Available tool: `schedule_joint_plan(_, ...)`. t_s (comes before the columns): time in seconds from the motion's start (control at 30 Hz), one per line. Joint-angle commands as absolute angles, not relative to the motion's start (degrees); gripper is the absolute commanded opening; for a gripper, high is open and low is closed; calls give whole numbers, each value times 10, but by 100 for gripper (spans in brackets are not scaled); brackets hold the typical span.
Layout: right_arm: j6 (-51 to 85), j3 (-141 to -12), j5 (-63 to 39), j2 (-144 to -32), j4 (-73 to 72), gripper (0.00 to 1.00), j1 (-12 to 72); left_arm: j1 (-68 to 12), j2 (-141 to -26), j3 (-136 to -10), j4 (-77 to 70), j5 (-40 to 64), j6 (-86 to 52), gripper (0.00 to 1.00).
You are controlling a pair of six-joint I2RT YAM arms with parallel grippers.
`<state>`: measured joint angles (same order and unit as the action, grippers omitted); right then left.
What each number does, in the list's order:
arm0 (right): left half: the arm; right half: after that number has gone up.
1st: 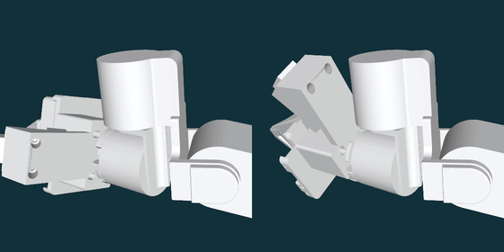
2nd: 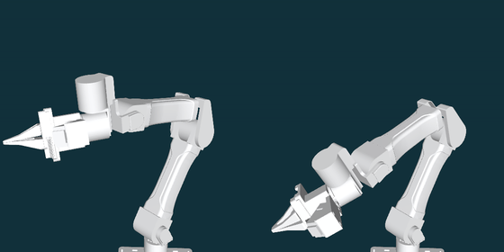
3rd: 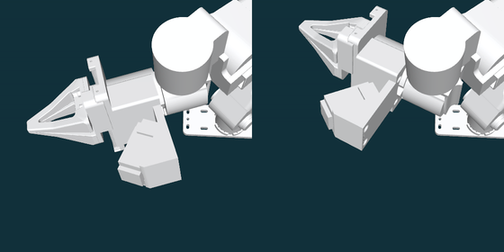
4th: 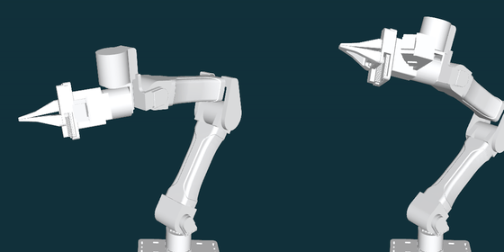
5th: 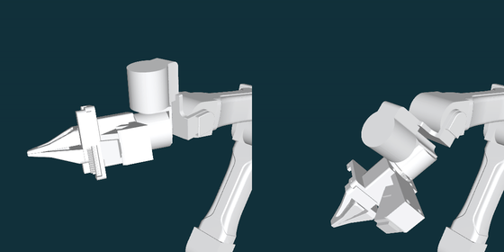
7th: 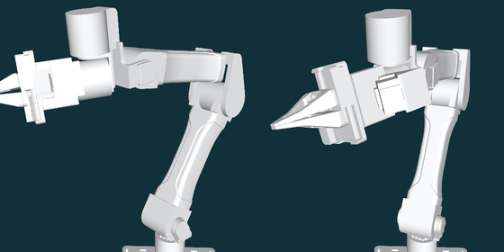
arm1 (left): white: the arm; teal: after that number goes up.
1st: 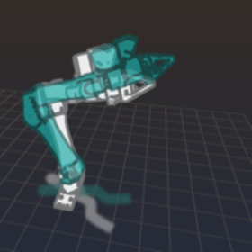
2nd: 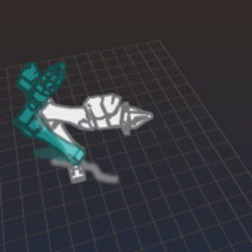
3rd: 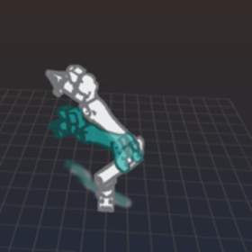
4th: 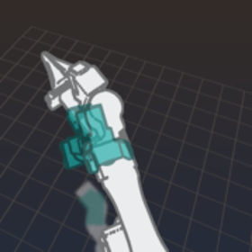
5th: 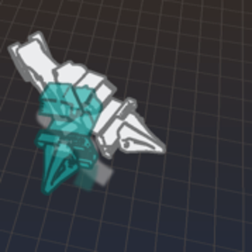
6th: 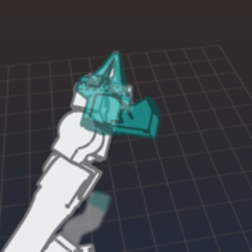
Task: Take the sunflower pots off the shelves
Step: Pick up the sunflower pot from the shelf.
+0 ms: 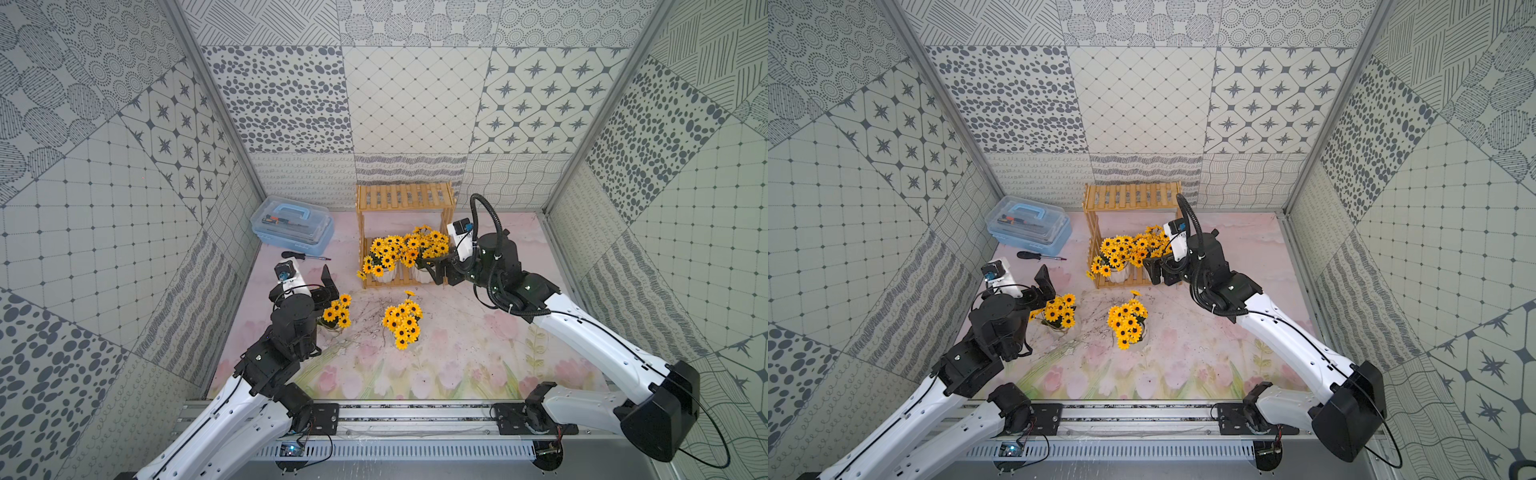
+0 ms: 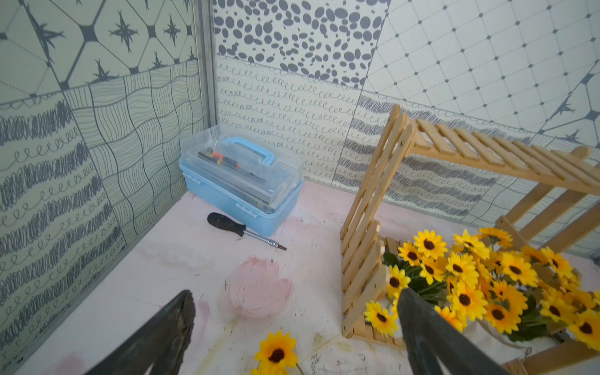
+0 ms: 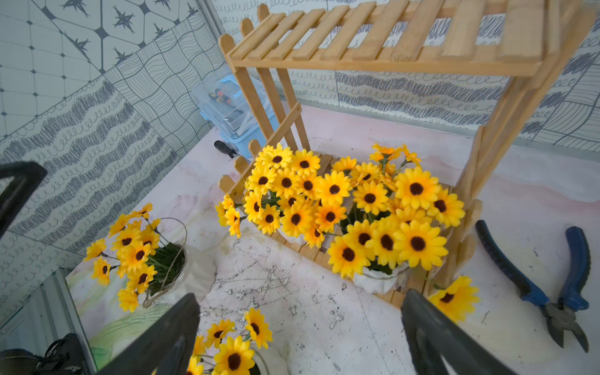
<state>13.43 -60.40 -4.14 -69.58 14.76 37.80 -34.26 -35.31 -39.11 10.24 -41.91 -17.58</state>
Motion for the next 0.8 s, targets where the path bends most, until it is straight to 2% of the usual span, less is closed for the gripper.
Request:
schedule_joint_plan(0.0,163,-562,16,-683,91,98,411,-252,-430,-468,73,-238,-110,97)
schedule_joint_plan(0.13,175,-511,96,-687,44,98,464,-169,-515,-544,80,-123,-114,97)
schedule_joint_plan(0.3,189,-470,163,-716,-12,98,505,-83,-572,-581,19,51,-156,96)
schedule_joint_plan(0.53,264,-445,214,-730,-40,98,509,-55,-643,-641,42,175,-167,96)
schedule_joint_plan(0.77,282,-405,251,-781,-108,98,510,-41,-664,-557,-72,228,-242,95)
